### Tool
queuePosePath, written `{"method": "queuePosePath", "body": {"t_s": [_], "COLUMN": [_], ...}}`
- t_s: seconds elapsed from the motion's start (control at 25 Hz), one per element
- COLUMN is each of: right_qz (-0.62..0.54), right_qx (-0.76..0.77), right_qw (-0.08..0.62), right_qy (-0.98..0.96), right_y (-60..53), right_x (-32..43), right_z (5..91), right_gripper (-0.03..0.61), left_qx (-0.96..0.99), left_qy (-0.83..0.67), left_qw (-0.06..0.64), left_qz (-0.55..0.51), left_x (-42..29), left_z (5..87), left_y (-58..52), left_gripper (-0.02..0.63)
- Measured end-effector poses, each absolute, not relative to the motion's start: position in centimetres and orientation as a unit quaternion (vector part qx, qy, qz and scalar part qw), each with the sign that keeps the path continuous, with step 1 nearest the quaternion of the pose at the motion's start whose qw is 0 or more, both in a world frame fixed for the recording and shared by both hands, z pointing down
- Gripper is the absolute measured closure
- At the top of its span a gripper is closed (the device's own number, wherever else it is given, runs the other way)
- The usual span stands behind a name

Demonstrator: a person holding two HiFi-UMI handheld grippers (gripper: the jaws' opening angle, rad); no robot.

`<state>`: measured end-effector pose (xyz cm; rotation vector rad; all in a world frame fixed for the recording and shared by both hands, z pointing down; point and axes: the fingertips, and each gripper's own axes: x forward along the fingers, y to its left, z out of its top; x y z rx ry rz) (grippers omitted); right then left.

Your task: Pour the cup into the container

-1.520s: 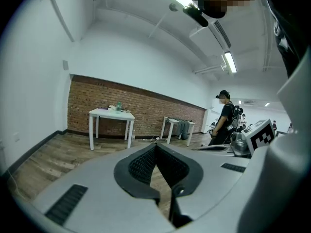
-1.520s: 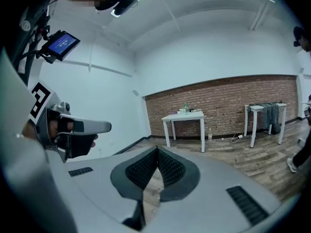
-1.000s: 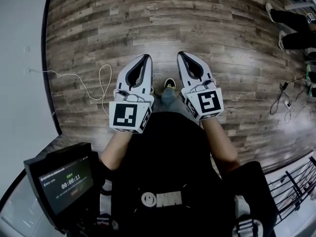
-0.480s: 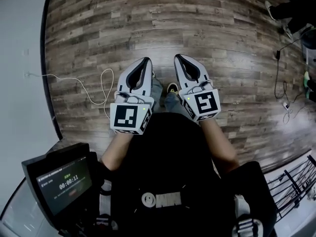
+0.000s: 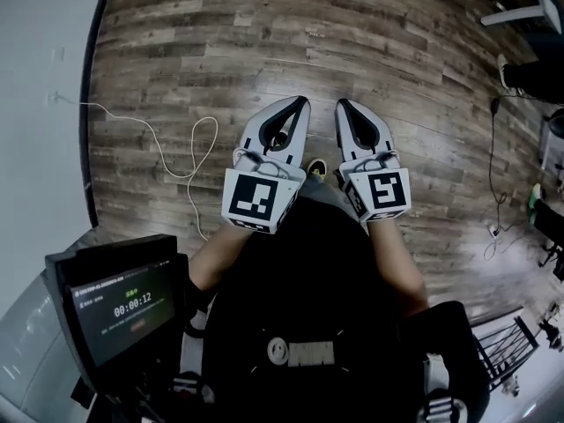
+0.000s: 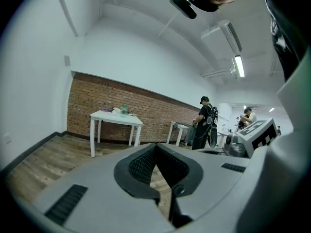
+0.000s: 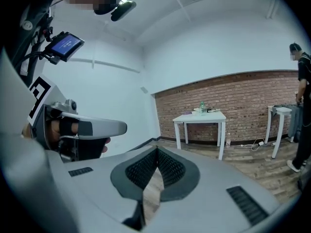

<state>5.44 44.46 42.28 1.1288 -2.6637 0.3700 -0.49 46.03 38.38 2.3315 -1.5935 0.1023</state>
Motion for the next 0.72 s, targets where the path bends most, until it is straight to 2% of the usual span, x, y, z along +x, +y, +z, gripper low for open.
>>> {"method": "queuePosePath", "body": {"t_s": [0.48, 0.72], "right_qz": [0.116, 0.149], "right_qx": [0.404, 0.404], "right_qw": [0.102, 0.092], "right_qy": [-0.901, -0.898], "right_y": [43.9, 36.2], "right_x": [6.5, 12.8], "right_z": [41.2, 43.3], "right_gripper": [0.574, 0.574], "left_qx": [0.822, 0.82], "left_qy": [-0.546, -0.546], "left_qw": [0.158, 0.159], "left_qz": [0.028, 0.059], "left_x": [0.0, 6.5], "left_z": [37.2, 38.6], "left_y": [45.2, 37.1], "left_gripper": [0.615, 0.615]}}
